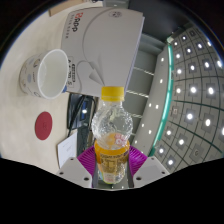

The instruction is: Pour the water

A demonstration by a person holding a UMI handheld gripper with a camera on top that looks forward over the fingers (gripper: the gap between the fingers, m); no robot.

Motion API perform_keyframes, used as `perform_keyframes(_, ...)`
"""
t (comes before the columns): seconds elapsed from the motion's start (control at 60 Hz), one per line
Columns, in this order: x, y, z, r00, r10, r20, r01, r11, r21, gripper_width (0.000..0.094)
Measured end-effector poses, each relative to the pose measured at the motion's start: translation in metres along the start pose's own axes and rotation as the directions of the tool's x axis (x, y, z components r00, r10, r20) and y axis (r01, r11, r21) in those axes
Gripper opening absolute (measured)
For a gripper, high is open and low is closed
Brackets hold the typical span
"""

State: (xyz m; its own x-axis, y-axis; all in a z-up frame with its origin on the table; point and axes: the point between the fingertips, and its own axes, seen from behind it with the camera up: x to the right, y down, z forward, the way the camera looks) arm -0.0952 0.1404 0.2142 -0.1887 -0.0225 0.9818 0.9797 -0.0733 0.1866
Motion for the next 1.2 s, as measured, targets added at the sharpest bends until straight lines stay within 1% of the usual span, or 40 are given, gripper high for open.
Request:
perform_keyframes(0.083,-0.007,-0.019,-0.001,0.993,-0.119,-0.012,0.119,0.992,0.027,0.0407)
perform_keyframes(0.167,-0.017,-0.027,0.000,0.979,-0.204,-0.016,0.204,0.978,0.040,0.0411)
perform_keyframes(0.283,-0.026,-0.031,0.001,0.967,-0.255,0.003,0.254,0.966,0.048,0.0410)
perform_keyframes(0.383,-0.025,-0.030,0.003,0.967,-0.254,0.010,0.254,0.966,0.048,0.0409)
perform_keyframes(0.45,-0.023,-0.029,0.006,0.976,-0.215,0.024,0.214,0.976,0.049,0.0411)
perform_keyframes(0.517,-0.017,-0.024,0.006,0.990,-0.134,0.045,0.132,0.991,0.035,0.0411)
perform_keyframes(0.6,-0.010,-0.019,0.007,0.994,0.058,0.093,-0.059,0.998,0.008,0.0411)
perform_keyframes(0.683,0.001,-0.013,0.006,0.948,0.286,0.138,-0.285,0.958,-0.028,0.0410)
perform_keyframes(0.783,0.006,-0.012,0.007,0.802,0.566,0.191,-0.563,0.823,-0.072,0.0411)
perform_keyframes(0.833,0.005,-0.012,0.009,0.700,0.677,0.228,-0.676,0.731,-0.096,0.0411)
perform_keyframes(0.933,-0.013,-0.013,0.013,0.461,0.845,0.272,-0.839,0.515,-0.178,0.0412)
perform_keyframes(1.0,-0.033,-0.020,0.017,0.281,0.909,0.309,-0.905,0.358,-0.231,0.0414)
perform_keyframes(1.083,-0.066,-0.028,0.024,0.080,0.940,0.332,-0.933,0.187,-0.306,0.0413)
perform_keyframes(1.133,-0.083,-0.033,0.027,-0.004,0.938,0.347,-0.935,0.120,-0.335,0.0413)
perform_keyframes(1.2,-0.102,-0.037,0.030,-0.068,0.929,0.363,-0.930,0.073,-0.360,0.0415)
